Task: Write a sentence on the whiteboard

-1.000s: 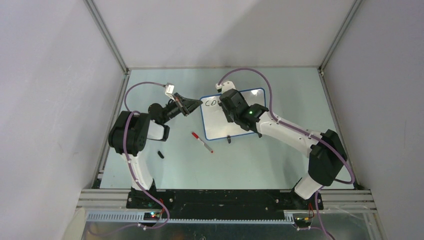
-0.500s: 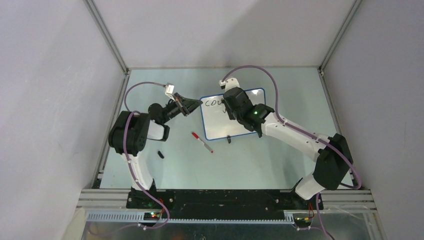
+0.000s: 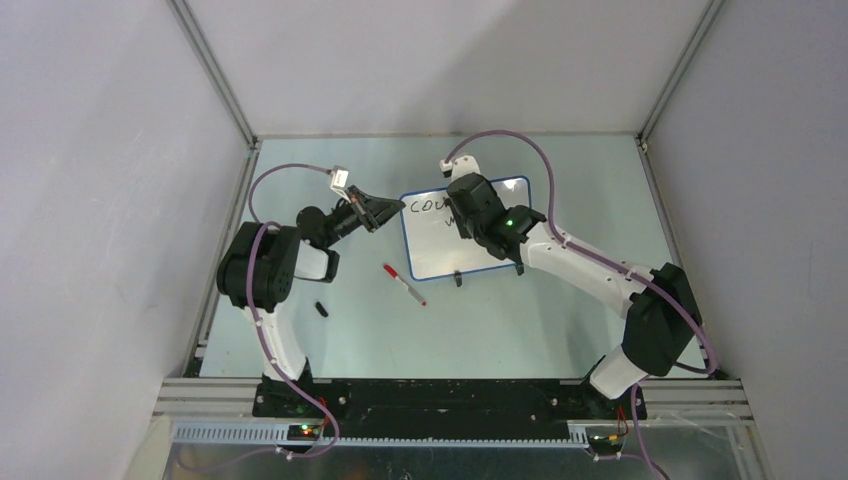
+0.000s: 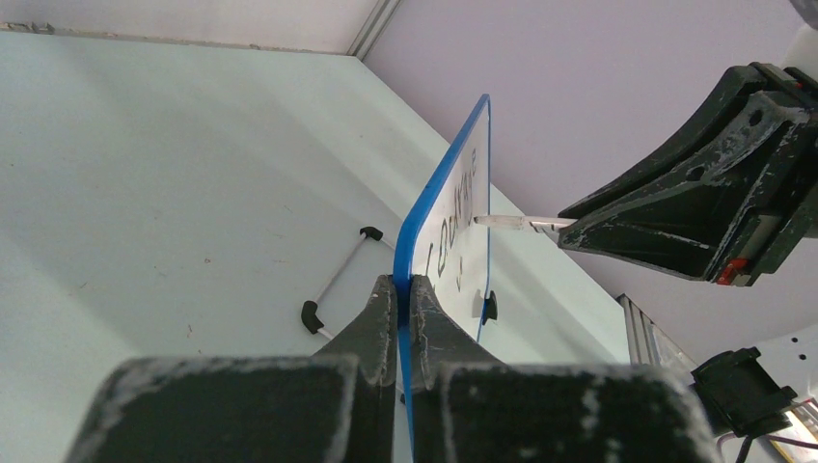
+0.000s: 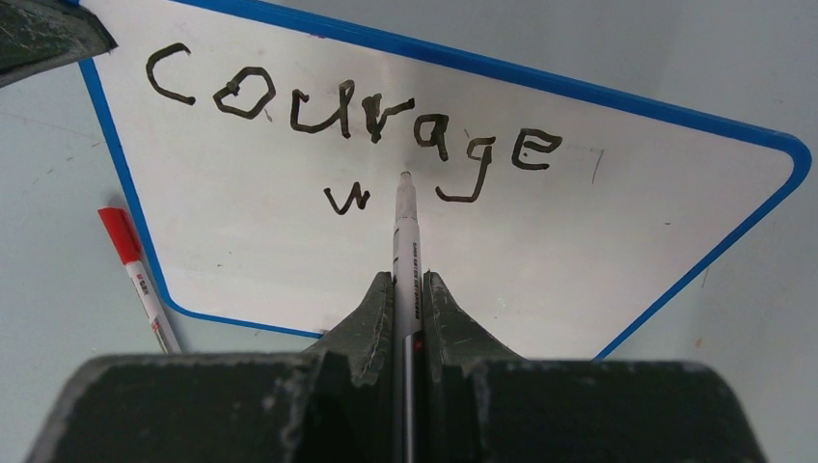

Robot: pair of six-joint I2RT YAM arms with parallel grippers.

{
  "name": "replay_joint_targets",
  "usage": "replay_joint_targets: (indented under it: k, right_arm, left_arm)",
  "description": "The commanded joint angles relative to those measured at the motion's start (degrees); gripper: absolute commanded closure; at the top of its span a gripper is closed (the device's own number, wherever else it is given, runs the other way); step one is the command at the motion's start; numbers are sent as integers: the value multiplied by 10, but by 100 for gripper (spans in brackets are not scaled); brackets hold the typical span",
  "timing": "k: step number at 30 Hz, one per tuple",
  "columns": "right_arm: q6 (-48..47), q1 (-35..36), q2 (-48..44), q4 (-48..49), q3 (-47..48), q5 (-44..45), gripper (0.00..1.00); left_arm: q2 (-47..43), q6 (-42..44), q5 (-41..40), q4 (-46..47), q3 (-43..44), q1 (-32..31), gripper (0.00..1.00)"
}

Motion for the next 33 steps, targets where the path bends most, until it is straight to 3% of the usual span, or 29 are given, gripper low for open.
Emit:
replay_joint_targets:
  k: [1, 33]
  right_arm:
    - [0, -4, 9, 17, 0, 3, 100]
    - [3, 2, 21, 2, 0, -11, 100]
  left_arm:
    - [-12, 33, 13, 22, -7, 0, 100]
    - [-14, 34, 14, 22, -8, 0, 100]
